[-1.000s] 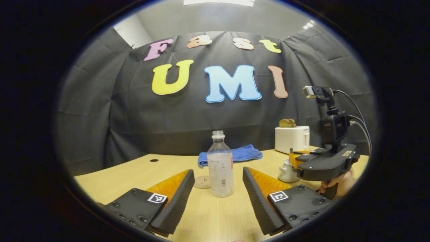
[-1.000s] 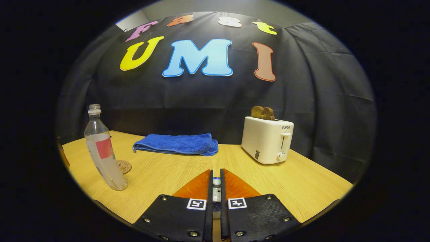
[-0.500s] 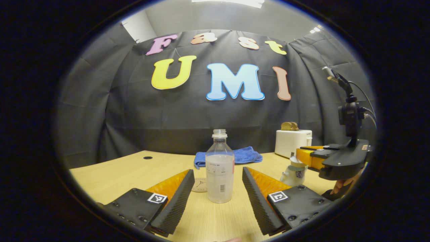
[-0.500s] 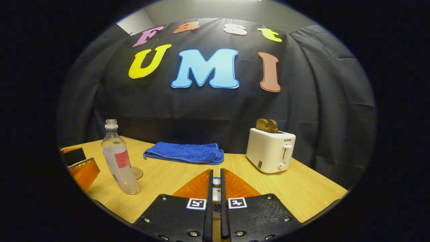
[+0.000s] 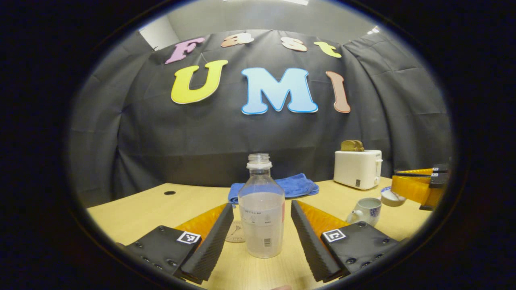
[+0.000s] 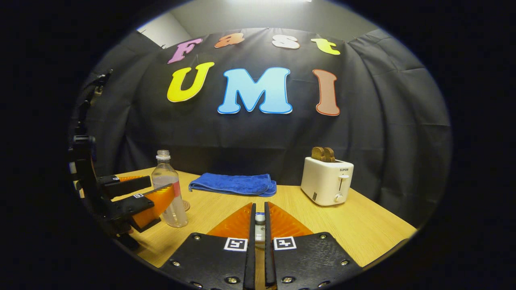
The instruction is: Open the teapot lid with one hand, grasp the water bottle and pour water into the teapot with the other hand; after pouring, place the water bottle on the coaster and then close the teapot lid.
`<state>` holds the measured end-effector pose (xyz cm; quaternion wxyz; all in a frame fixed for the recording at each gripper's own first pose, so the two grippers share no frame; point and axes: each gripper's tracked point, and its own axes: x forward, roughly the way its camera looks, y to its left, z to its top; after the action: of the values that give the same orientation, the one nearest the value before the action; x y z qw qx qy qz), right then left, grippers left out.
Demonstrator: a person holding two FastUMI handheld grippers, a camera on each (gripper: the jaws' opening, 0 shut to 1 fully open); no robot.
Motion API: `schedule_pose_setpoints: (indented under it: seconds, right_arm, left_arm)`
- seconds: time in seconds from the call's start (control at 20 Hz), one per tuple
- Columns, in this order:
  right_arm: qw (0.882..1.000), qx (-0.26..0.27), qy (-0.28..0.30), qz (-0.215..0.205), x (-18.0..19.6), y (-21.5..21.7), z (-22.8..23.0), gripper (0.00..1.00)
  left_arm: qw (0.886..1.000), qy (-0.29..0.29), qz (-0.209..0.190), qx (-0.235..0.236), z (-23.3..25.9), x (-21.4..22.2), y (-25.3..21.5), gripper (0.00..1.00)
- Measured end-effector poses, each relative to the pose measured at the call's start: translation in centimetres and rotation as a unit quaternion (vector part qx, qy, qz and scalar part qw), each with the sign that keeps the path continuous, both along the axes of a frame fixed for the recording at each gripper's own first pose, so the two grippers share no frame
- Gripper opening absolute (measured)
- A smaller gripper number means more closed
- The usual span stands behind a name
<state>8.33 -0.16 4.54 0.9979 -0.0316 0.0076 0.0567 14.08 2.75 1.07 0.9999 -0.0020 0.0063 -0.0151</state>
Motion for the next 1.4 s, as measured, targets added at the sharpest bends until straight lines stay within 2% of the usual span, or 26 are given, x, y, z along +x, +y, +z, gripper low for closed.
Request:
schedule_pose_setpoints:
  seconds: [0.25,0.5,0.6,0.85,1.1,1.3,1.4]
  right_arm:
    - [1.0,0.007,0.003,-0.001,-1.9,-0.6,-0.7,0.09]
    - [1.0,0.016,0.01,0.007,-3.1,-0.3,-1.4,0.09]
    - [1.0,0.017,0.01,0.013,-3.9,-0.1,-1.6,0.09]
    - [0.999,0.029,0.012,0.017,-6.4,-0.5,-1.5,0.09]
    - [0.999,0.032,0.021,0.023,-10.4,-0.9,-2.4,0.09]
    - [0.999,0.034,0.015,0.019,-12.9,-1.4,-2.5,0.1]
    - [0.999,0.037,0.014,0.023,-13.9,-1.4,-3.1,0.09]
  left_arm:
    - [0.999,0.028,0.002,-0.022,-1.6,3.0,0.4,1.0]
    - [0.999,0.042,-0.008,-0.024,-2.6,3.6,0.0,1.0]
    - [0.999,0.041,-0.005,-0.022,-2.5,3.6,0.1,0.89]
    - [0.999,0.045,-0.014,-0.013,-2.3,3.1,-0.5,0.88]
    - [0.995,0.023,-0.028,0.088,0.2,3.0,-2.4,0.87]
    - [0.984,0.027,-0.044,0.172,0.0,3.4,-4.8,0.87]
    - [0.972,0.035,-0.054,0.228,-0.8,3.8,-6.1,0.87]
